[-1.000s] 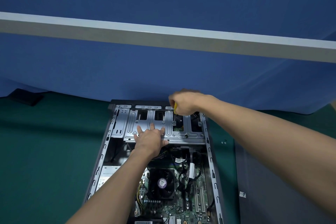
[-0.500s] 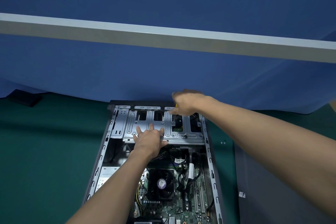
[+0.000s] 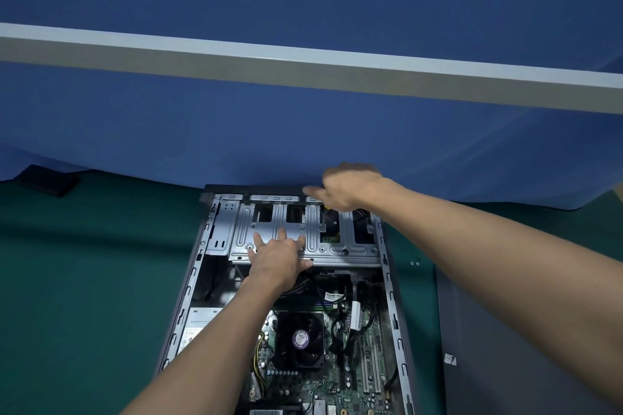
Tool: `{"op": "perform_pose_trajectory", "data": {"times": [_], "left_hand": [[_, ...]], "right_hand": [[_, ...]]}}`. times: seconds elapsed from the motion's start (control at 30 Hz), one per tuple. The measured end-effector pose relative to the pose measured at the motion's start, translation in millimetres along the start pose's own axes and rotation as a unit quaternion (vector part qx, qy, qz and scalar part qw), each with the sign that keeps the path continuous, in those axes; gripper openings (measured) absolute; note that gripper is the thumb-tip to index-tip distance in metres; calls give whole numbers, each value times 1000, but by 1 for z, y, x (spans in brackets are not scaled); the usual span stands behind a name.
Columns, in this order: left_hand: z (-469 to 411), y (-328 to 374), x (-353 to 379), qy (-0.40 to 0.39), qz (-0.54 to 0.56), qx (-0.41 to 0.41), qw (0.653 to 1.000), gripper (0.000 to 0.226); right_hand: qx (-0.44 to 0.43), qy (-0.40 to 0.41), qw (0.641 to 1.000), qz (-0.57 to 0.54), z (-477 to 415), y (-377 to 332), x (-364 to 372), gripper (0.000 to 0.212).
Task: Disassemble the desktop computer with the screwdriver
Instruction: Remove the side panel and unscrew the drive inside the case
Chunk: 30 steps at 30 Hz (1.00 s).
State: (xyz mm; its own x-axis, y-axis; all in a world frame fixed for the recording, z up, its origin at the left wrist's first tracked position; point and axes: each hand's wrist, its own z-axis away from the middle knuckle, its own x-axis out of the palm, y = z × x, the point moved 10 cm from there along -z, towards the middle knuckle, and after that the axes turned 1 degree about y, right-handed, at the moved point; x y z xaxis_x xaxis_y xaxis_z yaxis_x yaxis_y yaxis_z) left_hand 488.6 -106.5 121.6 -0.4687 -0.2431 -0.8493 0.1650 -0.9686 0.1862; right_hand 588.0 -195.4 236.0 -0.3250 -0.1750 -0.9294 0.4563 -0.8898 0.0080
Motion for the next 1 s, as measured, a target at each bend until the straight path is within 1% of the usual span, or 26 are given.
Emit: {"op": "perform_pose_trajectory", "data": {"times": [0.03,0.07,0.13,0.2,0.27,0.3,0.37,0.4,0.47,0.5,0.6,0.63,0.67,0.73,0.8,0.83,0.87,0.9,0.93,1.0], "left_hand": [[0,0,0,0,2,0,1000,54],[0,0,-1,-1,4,0,1000,53],[1,0,-1,-2,3,1,1000,53],[2,1,-1,-3,2,1,1000,53],[2,1,-1,-5,0,0,1000,53],[2,1,-1,-6,-1,0,1000,53],[2,2,-2,-4,-3,0,1000,53],[2,1,-2,-3,-3,1,1000,53],[3,1,-2,-3,-1,1,1000,53],[3,1,-1,-5,-1,1,1000,53],[3,1,-2,-2,-5,2,1000,52],[4,1,-2,-1,-4,2,1000,52],[4,1,-2,-2,-4,2,1000,52],[3,2,-2,-4,-7,1,1000,53],[2,2,-3,-6,-9,2,1000,54],[2,2,-3,-6,-10,3,1000,54],[2,3,-3,-6,-10,3,1000,54],[2,3,-4,-7,-10,3,1000,53],[3,3,-4,-8,-9,3,1000,52],[3,3,-5,-9,-10,4,1000,49]], "right_hand": [[8,6,1000,1,0,1,-1,48],[3,9,1000,10,-1,0,-2,45],[-15,8,1000,21,1,-4,-4,28],[-27,-8,1000,-3,1,-4,-3,7],[-33,-30,999,-21,2,-5,1,14],[-25,-31,999,-12,1,-4,2,19],[13,-11,1000,20,0,5,2,43],[29,7,999,35,-1,9,-1,47],[30,34,998,39,-2,10,-4,41],[25,33,999,29,-2,9,-2,35],[-5,6,1000,-27,-1,6,0,7],[-18,-5,998,-53,-1,5,0,4],[-29,-17,997,-75,-1,3,2,9],[-34,-24,997,-71,-2,2,6,18],[-8,-1,999,-31,-3,7,5,43],[10,15,1000,-17,-4,9,3,51],[20,29,999,-5,-4,10,0,52],[17,38,999,6,-4,8,-2,47],[6,35,999,11,-4,5,-3,39],[-12,13,1000,-17,-3,2,0,20]]}}
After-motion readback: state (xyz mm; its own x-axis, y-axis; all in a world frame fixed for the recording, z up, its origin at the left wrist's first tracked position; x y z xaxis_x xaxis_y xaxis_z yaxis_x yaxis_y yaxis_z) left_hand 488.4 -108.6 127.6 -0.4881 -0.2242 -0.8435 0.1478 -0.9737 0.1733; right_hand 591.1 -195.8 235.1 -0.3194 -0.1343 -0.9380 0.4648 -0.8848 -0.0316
